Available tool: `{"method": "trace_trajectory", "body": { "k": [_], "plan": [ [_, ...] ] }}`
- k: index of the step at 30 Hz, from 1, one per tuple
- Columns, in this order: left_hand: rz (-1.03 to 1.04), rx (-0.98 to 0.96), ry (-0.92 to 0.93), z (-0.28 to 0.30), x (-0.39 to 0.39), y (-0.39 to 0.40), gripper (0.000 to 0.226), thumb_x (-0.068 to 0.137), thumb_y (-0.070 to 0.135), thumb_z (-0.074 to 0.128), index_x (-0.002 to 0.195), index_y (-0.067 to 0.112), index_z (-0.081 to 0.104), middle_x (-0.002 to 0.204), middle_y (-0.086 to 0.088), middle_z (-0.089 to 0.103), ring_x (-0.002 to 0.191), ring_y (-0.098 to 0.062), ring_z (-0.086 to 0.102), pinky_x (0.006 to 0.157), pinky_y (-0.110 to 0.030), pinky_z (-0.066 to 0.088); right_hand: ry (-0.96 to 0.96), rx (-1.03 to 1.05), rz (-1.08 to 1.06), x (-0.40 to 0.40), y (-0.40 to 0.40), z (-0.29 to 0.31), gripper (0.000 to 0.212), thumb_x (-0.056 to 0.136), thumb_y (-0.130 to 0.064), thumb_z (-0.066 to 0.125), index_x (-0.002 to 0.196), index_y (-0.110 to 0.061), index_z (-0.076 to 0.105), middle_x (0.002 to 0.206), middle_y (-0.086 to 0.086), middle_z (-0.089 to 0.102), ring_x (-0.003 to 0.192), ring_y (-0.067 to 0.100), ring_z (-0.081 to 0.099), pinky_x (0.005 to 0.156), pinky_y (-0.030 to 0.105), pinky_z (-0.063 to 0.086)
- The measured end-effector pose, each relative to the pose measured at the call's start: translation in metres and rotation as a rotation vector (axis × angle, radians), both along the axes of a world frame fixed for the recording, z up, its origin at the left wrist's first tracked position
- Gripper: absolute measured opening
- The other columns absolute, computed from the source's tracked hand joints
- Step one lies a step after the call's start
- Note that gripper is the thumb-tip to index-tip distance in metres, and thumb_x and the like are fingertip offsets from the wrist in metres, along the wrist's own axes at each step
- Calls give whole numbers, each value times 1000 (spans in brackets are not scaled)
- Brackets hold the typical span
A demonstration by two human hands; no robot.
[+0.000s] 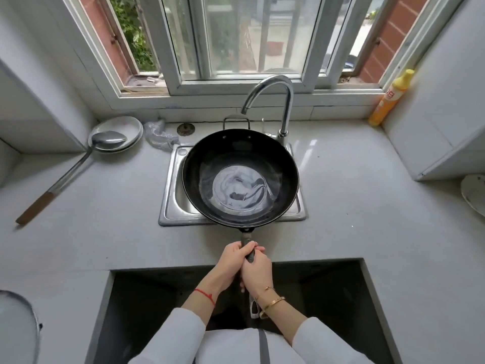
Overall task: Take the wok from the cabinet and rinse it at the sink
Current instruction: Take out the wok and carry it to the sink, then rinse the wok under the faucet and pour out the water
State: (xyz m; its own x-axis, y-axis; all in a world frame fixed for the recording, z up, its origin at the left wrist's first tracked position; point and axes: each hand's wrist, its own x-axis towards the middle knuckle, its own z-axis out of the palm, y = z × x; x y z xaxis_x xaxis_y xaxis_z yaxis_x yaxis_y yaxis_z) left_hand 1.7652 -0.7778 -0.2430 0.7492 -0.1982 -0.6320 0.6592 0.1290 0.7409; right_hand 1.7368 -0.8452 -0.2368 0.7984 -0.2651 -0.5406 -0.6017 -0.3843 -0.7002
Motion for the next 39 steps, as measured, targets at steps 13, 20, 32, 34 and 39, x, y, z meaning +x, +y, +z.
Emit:
{"method": "trace_trajectory", "body": {
  "k": [13, 20, 32, 34, 39],
  "plan": [
    [-27, -23, 76, -25, 56, 47, 21, 98, 18, 52, 110, 2, 59, 106, -10, 74, 104, -21, 68, 91, -32, 52, 55, -5, -25, 51, 49, -9, 18, 97, -19, 47, 94, -9, 62, 80, 8, 63, 64, 22, 65, 35, 17, 42],
    [-33, -23, 96, -34, 68, 56, 19, 99, 16, 50, 108, 3, 59, 103, -9, 74, 100, -20, 68, 84, -27, 53, 70, 15, -45, 62, 58, -20, 19, 97, -18, 47, 87, -9, 60, 75, 12, 63, 50, 21, 61, 36, 22, 45],
    [-29, 2, 130, -46, 67, 51, 21, 100, 19, 48, 109, 4, 59, 108, -10, 73, 106, -23, 66, 94, -35, 52, 157, -109, 85, 67, 56, -32, 22, 100, -24, 41, 90, -11, 56, 66, 6, 60, 41, 16, 57, 38, 26, 52],
    [-30, -5, 133, -46, 67, 52, 20, 100, 18, 47, 106, 4, 59, 108, -11, 72, 107, -24, 66, 93, -34, 51, 181, -102, 195, 71, 50, -28, 25, 100, -23, 40, 98, -7, 59, 70, 8, 63, 47, 18, 61, 44, 27, 53],
    [18, 25, 180, -43, 70, 46, 16, 100, 13, 46, 94, 7, 61, 93, -10, 66, 87, -19, 63, 79, -25, 50, 261, -11, 588, 92, 6, -12, 24, 95, -35, 48, 97, -12, 58, 89, 9, 65, 78, 22, 67, 63, 21, 52]
  ]
}}
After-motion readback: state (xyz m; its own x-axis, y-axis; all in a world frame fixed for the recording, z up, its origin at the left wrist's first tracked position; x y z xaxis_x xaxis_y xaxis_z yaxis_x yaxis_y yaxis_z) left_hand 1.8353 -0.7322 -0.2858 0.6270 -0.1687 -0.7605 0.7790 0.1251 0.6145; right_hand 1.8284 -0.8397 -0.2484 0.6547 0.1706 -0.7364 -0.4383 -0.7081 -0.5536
